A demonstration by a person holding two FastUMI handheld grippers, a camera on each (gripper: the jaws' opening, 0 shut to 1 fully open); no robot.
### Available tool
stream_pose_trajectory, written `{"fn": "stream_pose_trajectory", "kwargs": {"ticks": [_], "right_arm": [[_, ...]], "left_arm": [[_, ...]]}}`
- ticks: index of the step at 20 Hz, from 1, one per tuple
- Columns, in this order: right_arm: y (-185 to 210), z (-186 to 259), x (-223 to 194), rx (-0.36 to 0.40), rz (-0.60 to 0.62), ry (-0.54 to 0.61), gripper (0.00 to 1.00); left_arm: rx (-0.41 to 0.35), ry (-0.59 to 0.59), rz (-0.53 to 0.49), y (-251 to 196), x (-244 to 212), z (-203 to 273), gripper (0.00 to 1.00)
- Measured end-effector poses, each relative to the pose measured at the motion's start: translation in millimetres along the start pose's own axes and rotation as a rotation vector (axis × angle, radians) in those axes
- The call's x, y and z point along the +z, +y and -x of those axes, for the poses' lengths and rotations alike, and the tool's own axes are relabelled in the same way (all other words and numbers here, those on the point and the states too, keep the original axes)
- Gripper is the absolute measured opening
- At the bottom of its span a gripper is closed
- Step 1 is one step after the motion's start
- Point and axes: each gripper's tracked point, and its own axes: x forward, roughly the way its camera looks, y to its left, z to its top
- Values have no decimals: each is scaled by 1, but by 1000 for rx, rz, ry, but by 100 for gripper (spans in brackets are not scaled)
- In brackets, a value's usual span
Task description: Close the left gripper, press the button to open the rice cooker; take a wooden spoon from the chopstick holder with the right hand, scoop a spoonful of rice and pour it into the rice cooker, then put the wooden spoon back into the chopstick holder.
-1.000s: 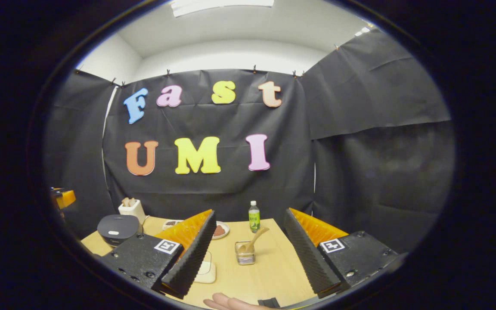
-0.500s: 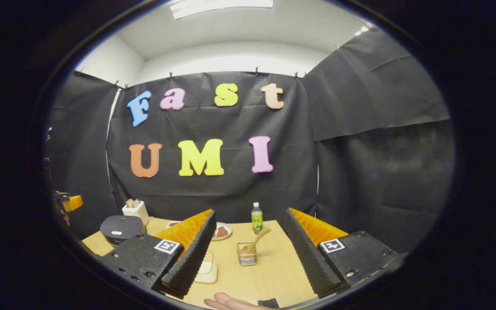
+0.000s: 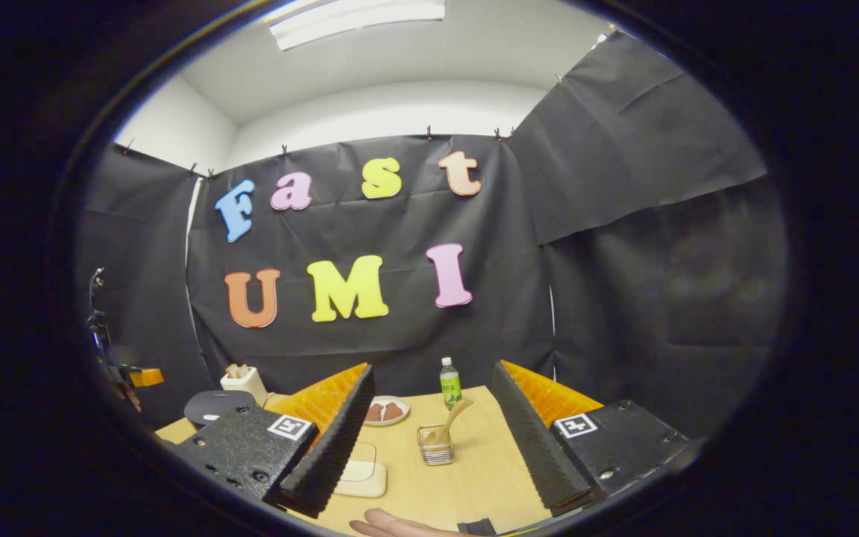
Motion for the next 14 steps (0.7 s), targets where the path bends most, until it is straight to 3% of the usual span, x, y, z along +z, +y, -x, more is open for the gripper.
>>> {"fn": "stream_pose_trajectory", "kwargs": {"ticks": [1,6,7,9,14], "right_arm": [[1,2,0,9,-13,-8,100],[5,7,-11,33,-13,-15,100],[5,7,-13,35,-7,-16,100],[5,8,-18,37,6,-9,100],[4,3,-39,43,16,26,100]], "left_arm": [[14,7,0,2,-2,-3,54],[29,43,-9,2,-19,-16,54],[2,44,-12,-4,-20,-30,54],[22,63,-2,-3,-30,-33,0],[42,137,-38,-2,-57,-51,0]]}}
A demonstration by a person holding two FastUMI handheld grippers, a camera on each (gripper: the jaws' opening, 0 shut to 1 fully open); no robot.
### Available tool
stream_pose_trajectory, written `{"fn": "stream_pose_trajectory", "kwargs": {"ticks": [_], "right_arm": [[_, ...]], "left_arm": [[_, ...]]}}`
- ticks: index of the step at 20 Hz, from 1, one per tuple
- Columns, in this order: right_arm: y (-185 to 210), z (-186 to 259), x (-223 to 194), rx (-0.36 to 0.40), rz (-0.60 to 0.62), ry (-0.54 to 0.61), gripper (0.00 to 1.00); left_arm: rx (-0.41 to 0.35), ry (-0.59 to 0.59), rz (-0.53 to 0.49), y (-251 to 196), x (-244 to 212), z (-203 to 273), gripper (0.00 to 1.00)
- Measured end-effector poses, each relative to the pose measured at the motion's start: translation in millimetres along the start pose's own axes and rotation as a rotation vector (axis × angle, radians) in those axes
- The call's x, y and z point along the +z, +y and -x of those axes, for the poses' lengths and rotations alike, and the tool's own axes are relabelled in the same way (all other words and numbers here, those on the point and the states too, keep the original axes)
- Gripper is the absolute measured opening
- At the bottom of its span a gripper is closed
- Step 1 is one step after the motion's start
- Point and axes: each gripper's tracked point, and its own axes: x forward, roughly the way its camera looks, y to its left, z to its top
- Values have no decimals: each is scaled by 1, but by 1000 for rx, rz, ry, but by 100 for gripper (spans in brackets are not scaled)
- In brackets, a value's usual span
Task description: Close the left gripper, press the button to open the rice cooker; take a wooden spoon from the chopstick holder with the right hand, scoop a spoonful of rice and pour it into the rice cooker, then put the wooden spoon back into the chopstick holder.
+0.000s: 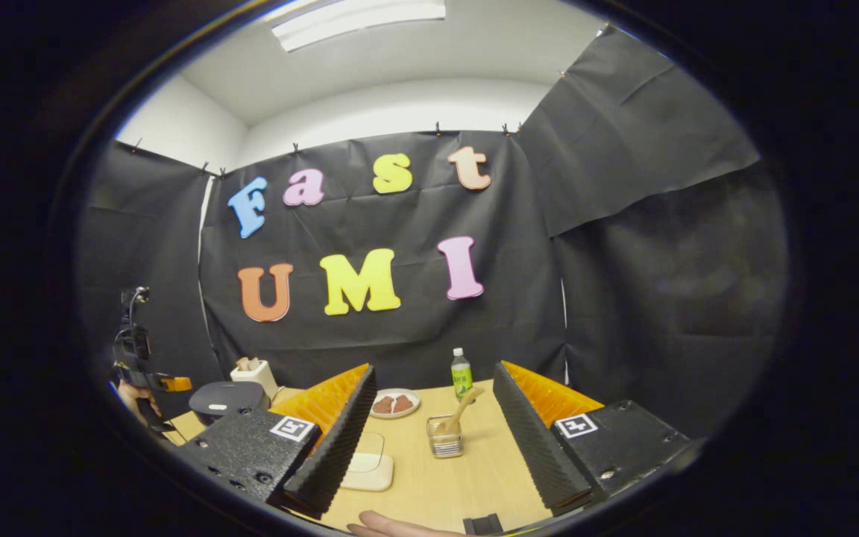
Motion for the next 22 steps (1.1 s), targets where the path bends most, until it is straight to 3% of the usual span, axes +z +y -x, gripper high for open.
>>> {"fn": "stream_pose_trajectory", "kwargs": {"ticks": [13,17,22], "right_arm": [[-10,-9,-43,-18,51,77,97],[-20,-14,-47,-52,61,81,97],[-16,-14,-50,-43,69,80,100]], "left_arm": [[26,175,-29,-16,-43,-46,0],[45,193,-32,-15,-50,-50,0],[61,208,-42,-14,-55,-50,0]]}}
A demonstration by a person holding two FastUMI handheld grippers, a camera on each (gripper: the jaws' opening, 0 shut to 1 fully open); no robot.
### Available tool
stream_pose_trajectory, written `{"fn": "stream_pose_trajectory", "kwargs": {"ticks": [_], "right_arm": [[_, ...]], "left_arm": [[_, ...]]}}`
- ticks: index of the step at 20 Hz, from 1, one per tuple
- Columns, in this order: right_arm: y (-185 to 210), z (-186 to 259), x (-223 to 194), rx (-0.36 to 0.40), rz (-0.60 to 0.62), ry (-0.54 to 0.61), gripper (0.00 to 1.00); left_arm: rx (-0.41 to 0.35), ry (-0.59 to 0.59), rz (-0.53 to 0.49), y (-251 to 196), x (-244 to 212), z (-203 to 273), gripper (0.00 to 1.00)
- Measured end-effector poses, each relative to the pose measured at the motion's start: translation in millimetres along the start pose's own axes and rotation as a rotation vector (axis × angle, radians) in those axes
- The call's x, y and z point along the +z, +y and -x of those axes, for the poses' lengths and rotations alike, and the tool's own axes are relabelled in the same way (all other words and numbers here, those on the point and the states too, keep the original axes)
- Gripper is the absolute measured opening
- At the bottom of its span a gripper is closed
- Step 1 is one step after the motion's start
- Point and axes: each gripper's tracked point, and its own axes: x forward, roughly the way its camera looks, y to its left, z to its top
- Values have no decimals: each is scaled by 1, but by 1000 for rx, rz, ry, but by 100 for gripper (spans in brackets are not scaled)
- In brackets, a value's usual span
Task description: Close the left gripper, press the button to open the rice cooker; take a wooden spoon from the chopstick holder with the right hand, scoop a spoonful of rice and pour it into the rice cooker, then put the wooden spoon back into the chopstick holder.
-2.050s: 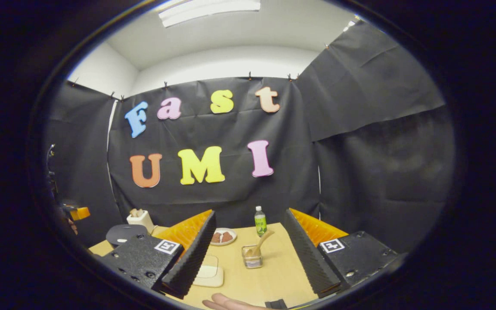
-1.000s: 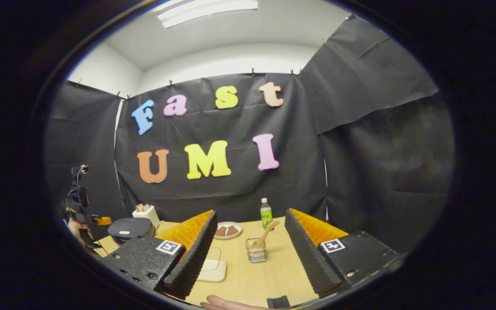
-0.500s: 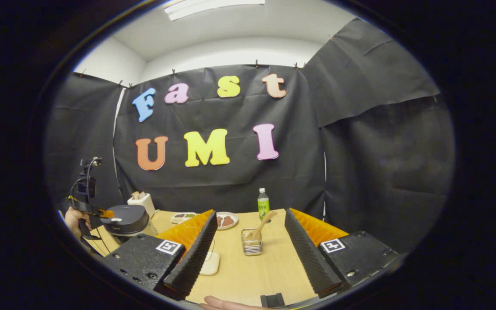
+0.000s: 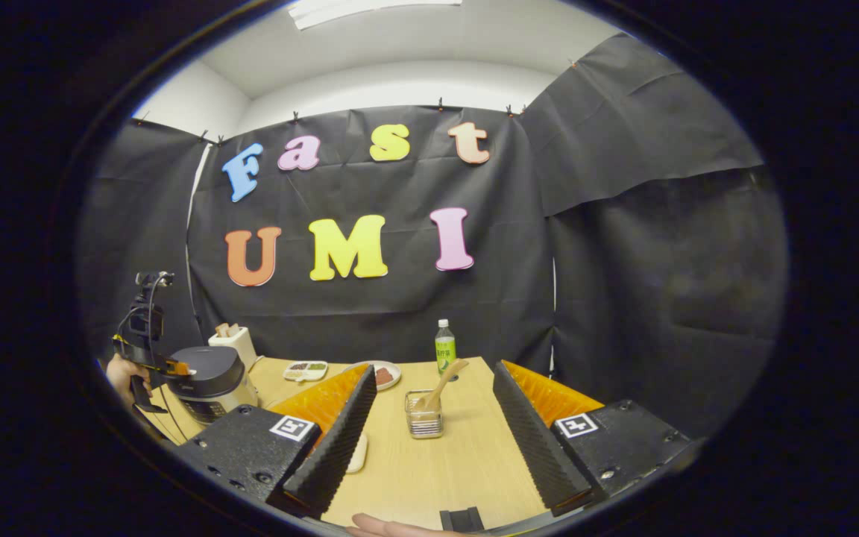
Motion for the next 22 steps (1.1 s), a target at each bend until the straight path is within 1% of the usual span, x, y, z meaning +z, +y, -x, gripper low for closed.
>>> {"fn": "stream_pose_trajectory", "kwargs": {"ticks": [3,4,6,8,9,10,11,12,13,14,15,16,17,18,19,22], "right_arm": [[7,-1,-6,7,2,15,100],[11,0,-8,15,-1,21,98],[18,2,-9,29,1,23,98],[20,3,-14,27,40,28,97],[20,5,-15,27,56,30,100],[21,7,-15,28,63,28,100],[20,9,-14,28,64,25,100],[19,10,-15,27,63,24,100],[16,11,-15,25,60,24,100],[14,11,-17,21,58,25,100],[11,11,-18,18,56,28,100],[9,11,-21,16,54,33,100],[7,11,-22,16,51,36,100],[5,10,-23,14,46,37,98],[2,8,-25,11,41,42,100],[-7,3,-35,-1,27,62,100]], "left_arm": [[-7,41,5,0,-4,-3,0],[-13,49,16,1,-5,-3,0],[-27,50,61,0,-4,-1,0],[-33,33,39,-1,-2,1,0],[-45,27,35,-2,0,4,0],[-78,26,39,-10,1,10,0],[-101,-5,36,-18,10,20,25],[-98,-46,6,-23,18,23,50],[-57,-97,-35,-19,30,31,75],[2,-152,-75,-8,45,41,100],[46,-206,-112,-2,57,52,99],[41,-204,-119,-9,57,62,99],[29,-200,-105,-16,58,74,98],[13,-208,-93,-18,59,86,97],[4,-226,-84,-20,62,96,96],[22,-292,-76,-15,69,121,96]]}}
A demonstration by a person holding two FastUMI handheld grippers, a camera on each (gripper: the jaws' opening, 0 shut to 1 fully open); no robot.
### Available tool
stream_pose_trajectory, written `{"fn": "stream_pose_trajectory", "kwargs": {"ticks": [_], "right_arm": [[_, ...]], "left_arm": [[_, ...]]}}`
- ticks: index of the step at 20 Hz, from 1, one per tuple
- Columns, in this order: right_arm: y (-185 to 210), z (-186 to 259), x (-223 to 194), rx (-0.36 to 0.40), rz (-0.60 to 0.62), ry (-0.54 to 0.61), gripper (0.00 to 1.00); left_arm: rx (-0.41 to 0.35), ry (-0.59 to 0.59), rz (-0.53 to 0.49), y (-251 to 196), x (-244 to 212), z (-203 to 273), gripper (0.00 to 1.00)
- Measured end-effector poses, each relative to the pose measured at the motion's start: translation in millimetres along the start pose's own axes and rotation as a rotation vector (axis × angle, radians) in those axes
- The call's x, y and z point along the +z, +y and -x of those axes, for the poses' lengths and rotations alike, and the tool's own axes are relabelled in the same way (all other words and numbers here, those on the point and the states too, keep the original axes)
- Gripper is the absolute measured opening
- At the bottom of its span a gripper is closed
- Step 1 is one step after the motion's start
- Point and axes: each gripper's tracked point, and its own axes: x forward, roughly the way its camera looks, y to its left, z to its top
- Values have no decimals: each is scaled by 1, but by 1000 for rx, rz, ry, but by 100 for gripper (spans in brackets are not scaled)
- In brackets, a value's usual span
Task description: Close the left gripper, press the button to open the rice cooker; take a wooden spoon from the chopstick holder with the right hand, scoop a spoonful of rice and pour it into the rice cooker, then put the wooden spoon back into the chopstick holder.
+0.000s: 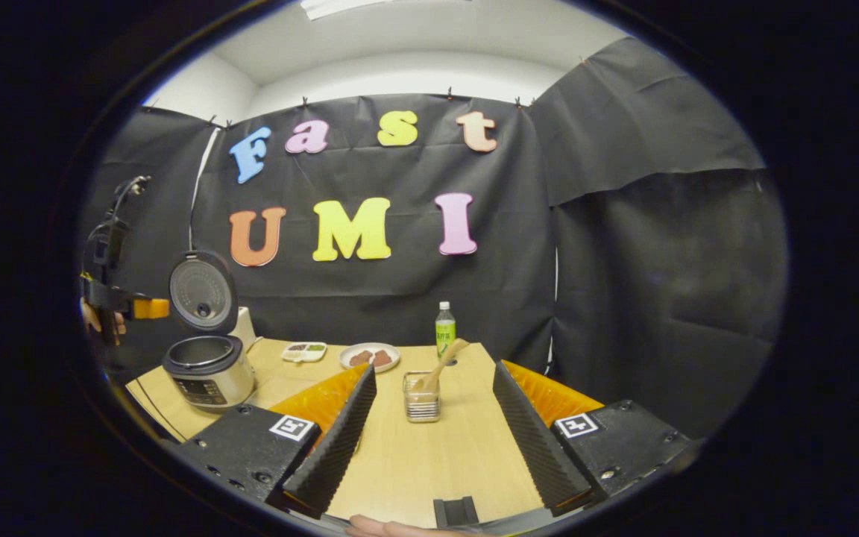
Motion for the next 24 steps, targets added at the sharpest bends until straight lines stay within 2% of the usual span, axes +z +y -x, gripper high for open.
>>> {"fn": "stream_pose_trajectory", "kwargs": {"ticks": [4,5,8,9,11,13,15,16,17,20,24], "right_arm": [[-7,-17,-10,-10,-5,12,100],[-9,-24,-11,-18,-1,6,100],[-6,-53,-25,-6,-16,26,100],[-4,-64,-29,8,-27,26,100],[-5,-92,-36,6,-45,29,98],[-10,-124,-43,-15,-43,14,100],[-16,-156,-45,-34,-41,-23,98],[-20,-174,-53,-45,-42,-18,100],[-21,-189,-63,-46,-47,11,97],[-16,-230,-91,-17,-77,78,100],[-14,-277,-106,11,-112,77,99]], "left_arm": [[-5,-88,34,2,12,34,96],[-14,-98,37,0,11,41,91],[-31,-131,0,-5,3,58,100],[-28,-146,-18,-4,-1,64,95],[-59,-160,-25,-11,-12,75,95],[-102,-160,-15,-21,-25,84,96],[-110,-174,-1,-18,-28,95,96],[-115,-188,4,-18,-27,101,96],[-114,-199,15,-15,-26,106,95],[-106,-227,57,-4,-25,122,95],[-131,-232,105,1,-33,129,96]]}}
